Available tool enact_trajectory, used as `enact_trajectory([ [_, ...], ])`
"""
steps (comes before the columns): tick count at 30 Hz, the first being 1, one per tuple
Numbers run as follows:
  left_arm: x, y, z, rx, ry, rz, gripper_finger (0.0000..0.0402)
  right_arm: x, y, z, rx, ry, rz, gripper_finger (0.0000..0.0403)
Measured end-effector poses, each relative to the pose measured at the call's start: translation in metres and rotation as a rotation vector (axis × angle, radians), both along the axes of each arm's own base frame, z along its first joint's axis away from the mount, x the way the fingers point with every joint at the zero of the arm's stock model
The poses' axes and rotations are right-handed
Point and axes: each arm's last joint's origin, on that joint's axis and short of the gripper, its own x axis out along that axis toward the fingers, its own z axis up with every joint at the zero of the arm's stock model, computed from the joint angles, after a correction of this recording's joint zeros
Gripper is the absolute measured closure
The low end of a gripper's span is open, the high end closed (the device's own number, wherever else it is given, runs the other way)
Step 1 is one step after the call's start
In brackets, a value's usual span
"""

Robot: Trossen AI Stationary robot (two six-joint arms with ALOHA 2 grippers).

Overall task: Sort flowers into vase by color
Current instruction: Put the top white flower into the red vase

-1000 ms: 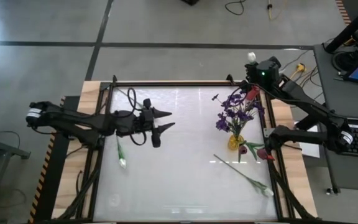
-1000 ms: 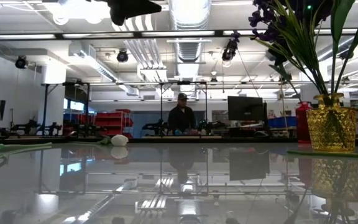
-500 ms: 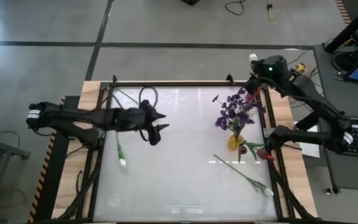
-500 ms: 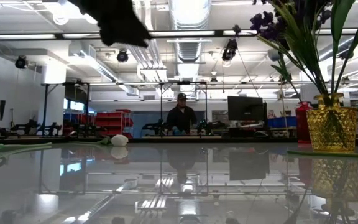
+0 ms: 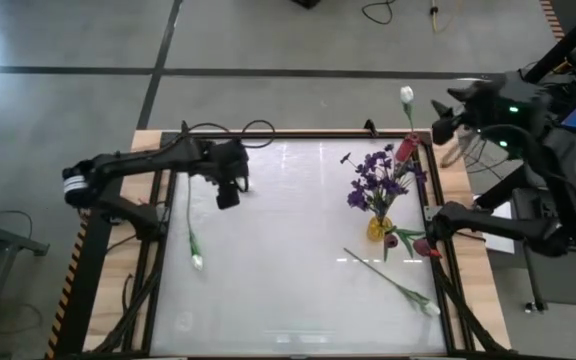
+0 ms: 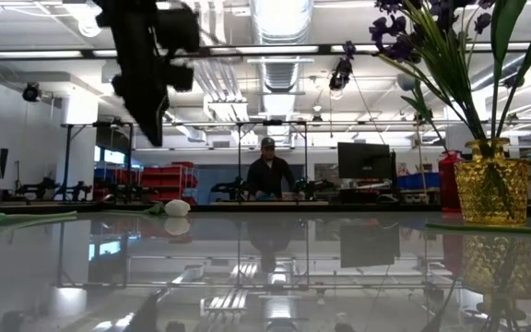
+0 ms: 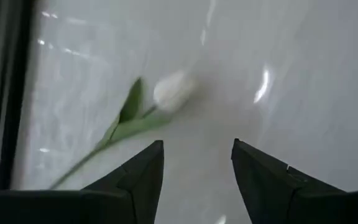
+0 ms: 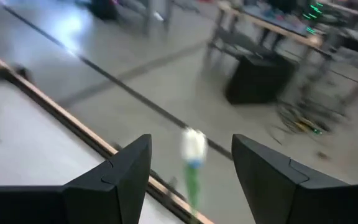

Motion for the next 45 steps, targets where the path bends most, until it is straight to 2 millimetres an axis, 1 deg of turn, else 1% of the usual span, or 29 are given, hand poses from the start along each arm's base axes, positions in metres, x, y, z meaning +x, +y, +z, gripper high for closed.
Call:
enact_trajectory([
  [3, 0.003, 0.017, -0.019, 0.002, 0.119, -0.131, 0.0239, -0.006, 0.011, 0.008, 0.008, -0.086, 0.104, 0.0188],
  [6, 0.006, 0.031, -0.036, 0.001, 0.197, -0.218, 0.0250, -0.011, 0.020, 0.012, 0.028, -0.161, 0.188, 0.0188],
  [11, 0.010, 0.058, -0.065, 0.076, 0.347, -0.261, 0.0253, -0.024, 0.036, 0.013, 0.018, -0.216, 0.238, 0.0188],
  [14, 0.013, 0.070, -0.080, 0.105, 0.403, -0.279, 0.0240, -0.030, 0.042, 0.011, 0.024, -0.232, 0.239, 0.0188],
  [17, 0.017, 0.078, -0.091, 0.127, 0.420, -0.305, 0.0217, -0.035, 0.047, 0.009, 0.024, -0.237, 0.239, 0.0188],
  [20, 0.019, 0.079, -0.102, 0.113, 0.458, -0.367, 0.0195, -0.038, 0.051, 0.007, 0.037, -0.241, 0.237, 0.0188],
  [23, 0.020, 0.081, -0.113, 0.096, 0.498, -0.394, 0.0189, -0.037, 0.050, 0.005, 0.049, -0.231, 0.236, 0.0188],
  [26, 0.022, 0.084, -0.123, 0.087, 0.526, -0.387, 0.0203, -0.035, 0.048, 0.003, 0.060, -0.226, 0.244, 0.0188],
  [28, 0.025, 0.086, -0.125, 0.090, 0.538, -0.367, 0.0226, -0.034, 0.047, 0.001, 0.068, -0.222, 0.255, 0.0188],
  [30, 0.030, 0.089, -0.125, 0.092, 0.533, -0.331, 0.0261, -0.032, 0.047, 0.000, 0.073, -0.214, 0.288, 0.0188],
  [33, 0.039, 0.094, -0.121, 0.102, 0.510, -0.288, 0.0330, -0.029, 0.047, -0.001, 0.065, -0.194, 0.365, 0.0188],
  [35, 0.048, 0.100, -0.113, 0.114, 0.458, -0.262, 0.0377, -0.026, 0.046, 0.000, 0.046, -0.209, 0.450, 0.0188],
  [36, 0.053, 0.102, -0.107, 0.117, 0.419, -0.247, 0.0389, -0.023, 0.046, 0.001, 0.031, -0.224, 0.505, 0.0188],
  [38, 0.057, 0.102, -0.091, 0.100, 0.370, -0.230, 0.0390, -0.019, 0.045, 0.005, -0.007, -0.263, 0.625, 0.0188],
  [40, 0.062, 0.100, -0.068, 0.098, 0.279, -0.208, 0.0392, -0.013, 0.044, 0.009, -0.051, -0.308, 0.749, 0.0188],
  [42, 0.065, 0.097, -0.038, 0.102, 0.144, -0.184, 0.0398, -0.007, 0.041, 0.011, -0.077, -0.347, 0.844, 0.0188],
  [45, 0.067, 0.084, 0.009, 0.125, -0.092, -0.161, 0.0400, 0.004, 0.031, 0.010, -0.084, -0.401, 0.892, 0.0188],
])
